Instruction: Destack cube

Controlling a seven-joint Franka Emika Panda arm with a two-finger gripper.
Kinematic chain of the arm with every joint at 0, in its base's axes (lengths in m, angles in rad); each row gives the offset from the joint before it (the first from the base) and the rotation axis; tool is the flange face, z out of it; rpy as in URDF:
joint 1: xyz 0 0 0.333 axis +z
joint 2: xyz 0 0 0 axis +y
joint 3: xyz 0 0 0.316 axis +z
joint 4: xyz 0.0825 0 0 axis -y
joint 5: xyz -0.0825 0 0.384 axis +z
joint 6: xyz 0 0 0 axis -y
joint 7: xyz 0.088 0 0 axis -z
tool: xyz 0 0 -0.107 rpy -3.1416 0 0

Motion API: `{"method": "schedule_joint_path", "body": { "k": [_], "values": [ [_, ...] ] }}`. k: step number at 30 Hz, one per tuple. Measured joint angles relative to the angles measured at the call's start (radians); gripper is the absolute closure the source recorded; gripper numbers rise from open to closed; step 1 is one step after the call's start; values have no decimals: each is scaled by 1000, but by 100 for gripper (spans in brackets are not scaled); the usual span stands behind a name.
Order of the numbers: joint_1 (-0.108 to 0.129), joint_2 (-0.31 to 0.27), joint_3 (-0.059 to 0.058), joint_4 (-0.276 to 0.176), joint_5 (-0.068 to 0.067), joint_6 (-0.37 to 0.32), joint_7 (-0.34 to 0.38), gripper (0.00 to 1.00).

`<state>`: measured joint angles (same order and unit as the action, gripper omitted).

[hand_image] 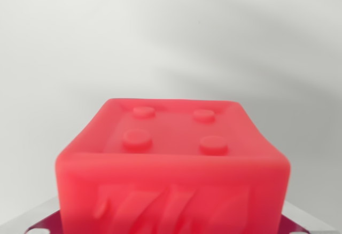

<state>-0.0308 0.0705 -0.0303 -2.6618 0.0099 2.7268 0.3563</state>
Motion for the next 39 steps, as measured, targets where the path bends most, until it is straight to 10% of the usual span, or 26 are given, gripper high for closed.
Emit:
{"method": "schedule_joint_path", "body": {
  "k": [39],
  "values": [
    [-9,301,15,43,11,258,-6,100]
  ]
}}
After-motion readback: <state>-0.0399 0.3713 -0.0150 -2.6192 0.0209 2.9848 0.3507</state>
